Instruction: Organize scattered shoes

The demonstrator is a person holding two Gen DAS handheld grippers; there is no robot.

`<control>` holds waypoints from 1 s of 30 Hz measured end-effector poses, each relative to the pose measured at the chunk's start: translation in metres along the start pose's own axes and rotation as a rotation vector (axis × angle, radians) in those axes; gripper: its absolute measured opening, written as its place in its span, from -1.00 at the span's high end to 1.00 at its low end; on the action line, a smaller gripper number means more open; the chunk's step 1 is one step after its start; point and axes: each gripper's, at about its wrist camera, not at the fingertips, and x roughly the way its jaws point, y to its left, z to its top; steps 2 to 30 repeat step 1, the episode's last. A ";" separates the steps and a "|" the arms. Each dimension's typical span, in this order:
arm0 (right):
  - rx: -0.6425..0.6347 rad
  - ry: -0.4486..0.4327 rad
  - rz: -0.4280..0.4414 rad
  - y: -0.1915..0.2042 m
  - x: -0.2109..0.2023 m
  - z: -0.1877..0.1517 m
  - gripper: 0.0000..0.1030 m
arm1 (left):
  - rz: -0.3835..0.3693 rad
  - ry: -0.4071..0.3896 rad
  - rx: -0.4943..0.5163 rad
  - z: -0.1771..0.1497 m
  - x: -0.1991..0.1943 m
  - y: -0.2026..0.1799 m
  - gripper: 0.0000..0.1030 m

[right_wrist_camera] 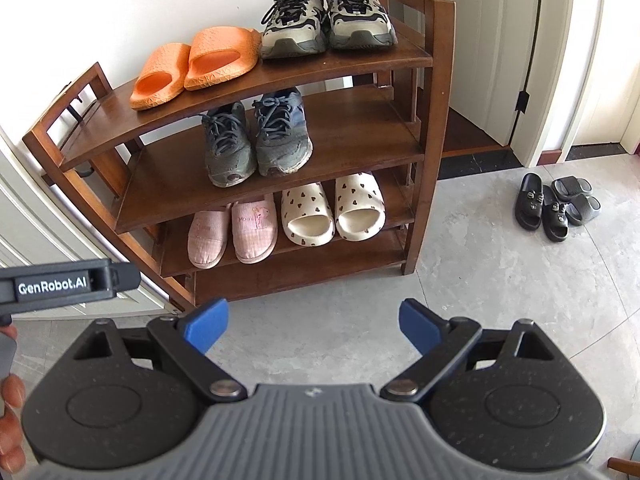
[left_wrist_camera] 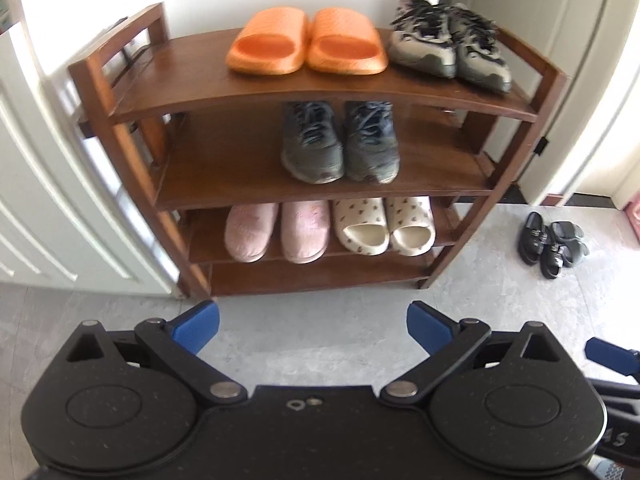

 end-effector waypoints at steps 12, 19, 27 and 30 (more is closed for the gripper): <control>0.009 0.005 -0.002 0.000 0.000 0.000 -0.83 | -0.014 0.003 0.000 0.001 0.000 -0.001 -0.97; 0.009 0.005 -0.002 0.000 0.000 0.000 -0.83 | -0.014 0.003 0.000 0.001 0.000 -0.001 -0.97; 0.009 0.005 -0.002 0.000 0.000 0.000 -0.83 | -0.014 0.003 0.000 0.001 0.000 -0.001 -0.97; 0.009 0.005 -0.002 0.000 0.000 0.000 -0.83 | -0.014 0.003 0.000 0.001 0.000 -0.001 -0.97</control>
